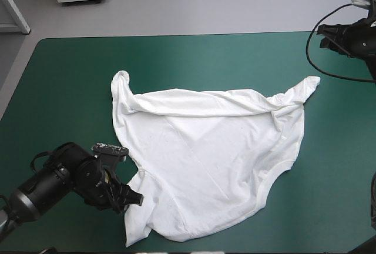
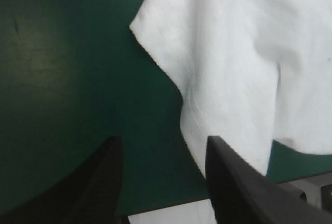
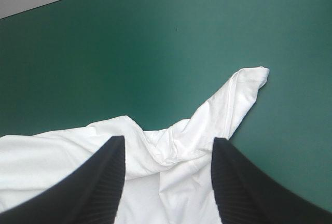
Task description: Fold the cloth
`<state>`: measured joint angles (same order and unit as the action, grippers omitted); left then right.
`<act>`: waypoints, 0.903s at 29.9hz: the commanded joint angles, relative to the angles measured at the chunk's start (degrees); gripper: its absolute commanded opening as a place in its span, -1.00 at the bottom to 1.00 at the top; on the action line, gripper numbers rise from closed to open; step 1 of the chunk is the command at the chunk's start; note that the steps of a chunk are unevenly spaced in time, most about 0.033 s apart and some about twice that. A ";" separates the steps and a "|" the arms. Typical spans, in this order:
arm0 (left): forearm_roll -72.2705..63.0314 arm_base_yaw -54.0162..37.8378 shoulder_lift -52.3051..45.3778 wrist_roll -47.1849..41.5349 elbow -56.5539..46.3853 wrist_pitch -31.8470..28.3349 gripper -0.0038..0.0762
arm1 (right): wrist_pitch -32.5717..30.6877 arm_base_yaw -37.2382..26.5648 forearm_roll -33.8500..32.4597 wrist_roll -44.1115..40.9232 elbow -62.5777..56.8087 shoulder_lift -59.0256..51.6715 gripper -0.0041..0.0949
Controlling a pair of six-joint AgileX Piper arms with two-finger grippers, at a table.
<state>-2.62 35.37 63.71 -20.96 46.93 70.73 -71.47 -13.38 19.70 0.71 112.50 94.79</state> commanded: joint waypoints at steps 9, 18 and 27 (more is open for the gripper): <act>-4.34 1.37 -0.48 -3.10 -5.57 -5.12 -0.01 | -0.18 -0.37 1.31 0.07 1.09 -2.80 0.02; -2.45 5.53 8.65 -4.04 -7.61 -12.98 -0.02 | -0.18 -0.37 1.31 0.07 1.09 -2.89 0.02; 1.66 5.61 13.13 -6.43 -8.62 -17.00 -0.89 | -0.18 -0.37 1.01 0.07 1.09 -2.89 0.02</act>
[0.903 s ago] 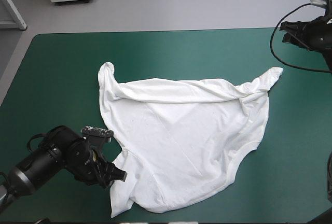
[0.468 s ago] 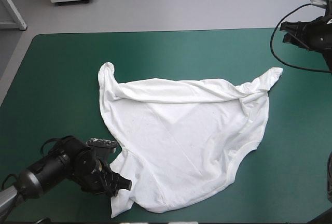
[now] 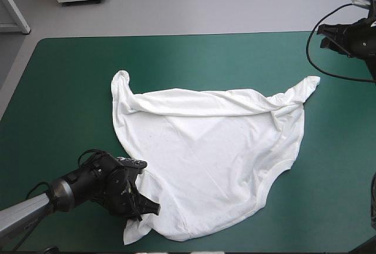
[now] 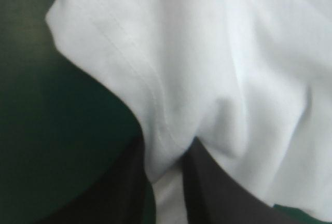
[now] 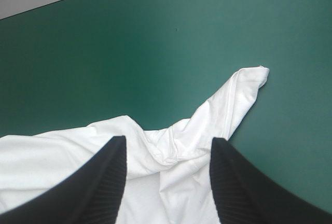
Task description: Fold the cloth
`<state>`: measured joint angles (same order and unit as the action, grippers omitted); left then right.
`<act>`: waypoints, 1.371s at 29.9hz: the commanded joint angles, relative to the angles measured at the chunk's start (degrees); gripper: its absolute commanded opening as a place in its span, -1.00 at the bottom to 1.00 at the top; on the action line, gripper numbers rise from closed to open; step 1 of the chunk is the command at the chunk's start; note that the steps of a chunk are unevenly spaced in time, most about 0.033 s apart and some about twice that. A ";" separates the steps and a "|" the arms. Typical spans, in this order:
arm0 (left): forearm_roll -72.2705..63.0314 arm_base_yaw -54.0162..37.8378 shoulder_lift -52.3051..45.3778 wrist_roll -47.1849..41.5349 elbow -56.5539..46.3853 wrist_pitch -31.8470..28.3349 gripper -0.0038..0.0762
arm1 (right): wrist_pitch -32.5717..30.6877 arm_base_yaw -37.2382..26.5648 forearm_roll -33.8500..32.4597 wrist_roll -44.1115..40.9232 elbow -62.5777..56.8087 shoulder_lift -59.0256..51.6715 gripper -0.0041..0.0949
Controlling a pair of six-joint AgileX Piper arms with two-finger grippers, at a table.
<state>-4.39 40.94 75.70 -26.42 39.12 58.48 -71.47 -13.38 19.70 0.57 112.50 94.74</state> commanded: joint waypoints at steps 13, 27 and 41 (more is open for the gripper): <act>2.32 0.04 1.15 -0.72 -0.91 -8.40 -0.96 | -0.08 4.49 -9.99 -0.12 -21.88 -4.89 0.02; 2.95 0.04 1.15 -0.60 -0.91 -8.99 -0.96 | 5.62 11.09 -13.73 -3.44 -33.46 1.20 0.02; 2.40 0.04 1.15 -0.23 -0.91 -9.85 -0.96 | 8.51 13.43 -14.90 -4.56 -33.68 8.55 -0.12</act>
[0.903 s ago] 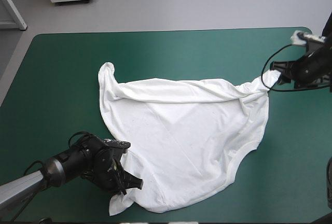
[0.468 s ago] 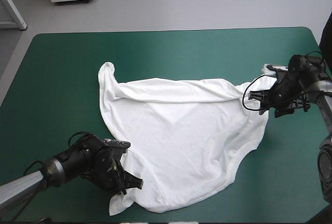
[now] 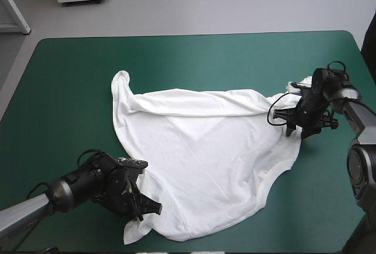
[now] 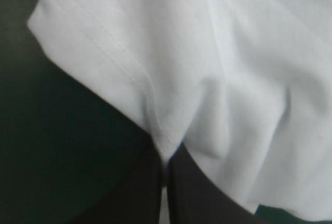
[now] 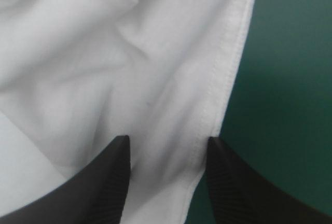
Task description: Fold the cloth
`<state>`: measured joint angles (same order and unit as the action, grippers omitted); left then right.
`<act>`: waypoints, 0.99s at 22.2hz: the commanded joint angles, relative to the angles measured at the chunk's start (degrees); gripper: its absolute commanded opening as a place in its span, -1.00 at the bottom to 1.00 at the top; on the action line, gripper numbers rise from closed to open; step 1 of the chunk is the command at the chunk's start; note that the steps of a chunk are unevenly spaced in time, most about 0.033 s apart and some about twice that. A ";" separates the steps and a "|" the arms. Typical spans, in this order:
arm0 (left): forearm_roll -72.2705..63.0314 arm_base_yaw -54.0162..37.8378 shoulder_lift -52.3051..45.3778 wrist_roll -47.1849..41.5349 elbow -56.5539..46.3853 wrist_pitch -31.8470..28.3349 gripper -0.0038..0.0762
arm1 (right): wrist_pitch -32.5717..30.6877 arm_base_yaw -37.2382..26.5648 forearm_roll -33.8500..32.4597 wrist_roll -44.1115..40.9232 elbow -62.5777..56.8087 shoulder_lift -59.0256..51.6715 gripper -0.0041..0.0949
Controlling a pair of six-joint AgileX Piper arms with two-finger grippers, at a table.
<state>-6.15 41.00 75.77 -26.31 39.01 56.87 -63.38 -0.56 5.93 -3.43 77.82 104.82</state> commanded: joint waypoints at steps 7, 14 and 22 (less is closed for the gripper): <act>3.91 -0.02 1.08 -0.34 -0.80 -8.36 -0.96 | 0.87 0.62 -1.37 -0.95 -5.38 0.23 -0.21; 3.91 -0.02 1.08 -0.34 -0.80 -9.20 -0.96 | 8.98 0.62 1.93 -1.18 -22.80 0.23 -0.81; 9.15 -2.16 -0.30 -0.34 8.59 -4.50 -0.96 | -1.51 0.62 2.58 2.94 -7.41 -12.24 -0.95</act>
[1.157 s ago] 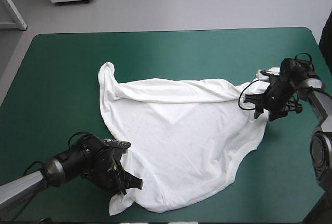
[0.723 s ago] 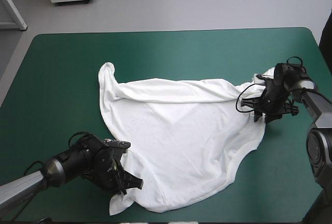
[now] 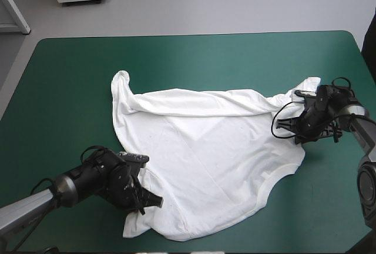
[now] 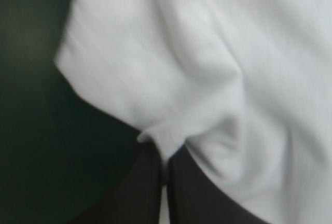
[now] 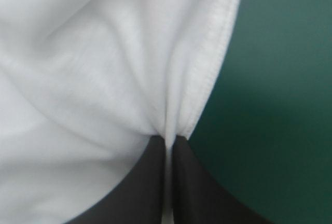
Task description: Fold the cloth
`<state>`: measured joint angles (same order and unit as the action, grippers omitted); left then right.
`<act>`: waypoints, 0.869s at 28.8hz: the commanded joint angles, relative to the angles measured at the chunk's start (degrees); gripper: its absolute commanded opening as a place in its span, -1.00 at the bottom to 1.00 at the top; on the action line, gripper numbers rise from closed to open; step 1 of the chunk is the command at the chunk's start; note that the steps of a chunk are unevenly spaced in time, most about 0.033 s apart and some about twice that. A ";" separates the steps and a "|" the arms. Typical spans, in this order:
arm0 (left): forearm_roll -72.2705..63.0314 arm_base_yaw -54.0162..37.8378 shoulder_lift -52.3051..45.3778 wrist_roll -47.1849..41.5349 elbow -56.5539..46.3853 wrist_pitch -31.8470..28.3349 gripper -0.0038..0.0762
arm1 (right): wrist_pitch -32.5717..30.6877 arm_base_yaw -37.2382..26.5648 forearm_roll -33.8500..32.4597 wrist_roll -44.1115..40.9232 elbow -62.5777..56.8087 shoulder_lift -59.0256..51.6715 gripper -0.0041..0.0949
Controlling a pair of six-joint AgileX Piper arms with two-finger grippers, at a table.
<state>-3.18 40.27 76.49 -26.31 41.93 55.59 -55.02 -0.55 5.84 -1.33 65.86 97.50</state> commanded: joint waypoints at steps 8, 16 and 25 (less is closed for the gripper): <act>13.87 -8.46 -4.55 8.81 36.21 7.19 -0.96 | -16.55 0.60 8.95 1.33 30.41 -13.17 -0.95; 19.07 -9.20 -3.71 16.58 65.12 11.86 -0.96 | -16.55 0.60 14.81 1.33 56.40 -13.86 -0.95; 20.18 -9.20 -0.65 24.58 89.63 9.12 -0.96 | -16.55 0.60 18.23 3.02 79.11 -13.86 -0.95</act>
<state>15.85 31.22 76.02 -3.99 124.55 70.68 -71.57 -0.06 21.90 0.00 138.34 85.64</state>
